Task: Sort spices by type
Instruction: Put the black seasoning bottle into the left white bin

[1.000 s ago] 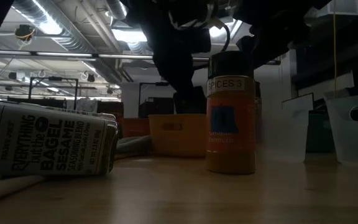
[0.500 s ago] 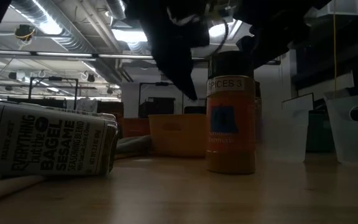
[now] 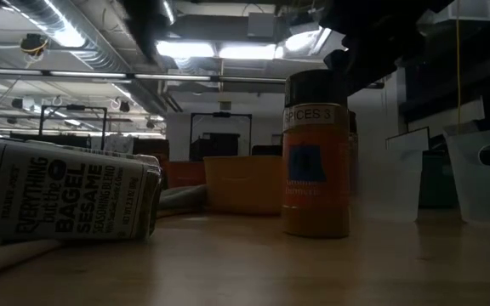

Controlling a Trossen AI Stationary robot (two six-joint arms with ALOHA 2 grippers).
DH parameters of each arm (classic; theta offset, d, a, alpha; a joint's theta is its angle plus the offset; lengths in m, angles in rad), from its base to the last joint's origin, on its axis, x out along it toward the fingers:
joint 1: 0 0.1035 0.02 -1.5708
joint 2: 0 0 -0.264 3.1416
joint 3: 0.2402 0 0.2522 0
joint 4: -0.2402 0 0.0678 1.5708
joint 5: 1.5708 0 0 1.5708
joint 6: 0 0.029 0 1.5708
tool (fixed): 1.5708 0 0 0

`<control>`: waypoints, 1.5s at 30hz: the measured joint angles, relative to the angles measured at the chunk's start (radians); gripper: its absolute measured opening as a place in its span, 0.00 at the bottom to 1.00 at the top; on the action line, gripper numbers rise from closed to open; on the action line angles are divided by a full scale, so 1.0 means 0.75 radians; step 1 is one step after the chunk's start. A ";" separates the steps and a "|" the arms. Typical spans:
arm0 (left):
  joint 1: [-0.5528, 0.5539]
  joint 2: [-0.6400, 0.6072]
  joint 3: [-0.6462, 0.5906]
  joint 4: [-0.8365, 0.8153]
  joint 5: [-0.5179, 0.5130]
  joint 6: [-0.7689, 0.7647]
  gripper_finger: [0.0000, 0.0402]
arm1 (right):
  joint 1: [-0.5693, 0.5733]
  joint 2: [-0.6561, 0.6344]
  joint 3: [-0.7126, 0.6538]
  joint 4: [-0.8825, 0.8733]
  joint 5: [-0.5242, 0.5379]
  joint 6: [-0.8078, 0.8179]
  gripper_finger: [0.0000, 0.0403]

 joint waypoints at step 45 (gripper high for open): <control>-0.708 0.236 -0.004 0.279 -0.389 -0.839 0.45 | 0.255 0.000 0.001 0.454 -0.269 -0.107 0.66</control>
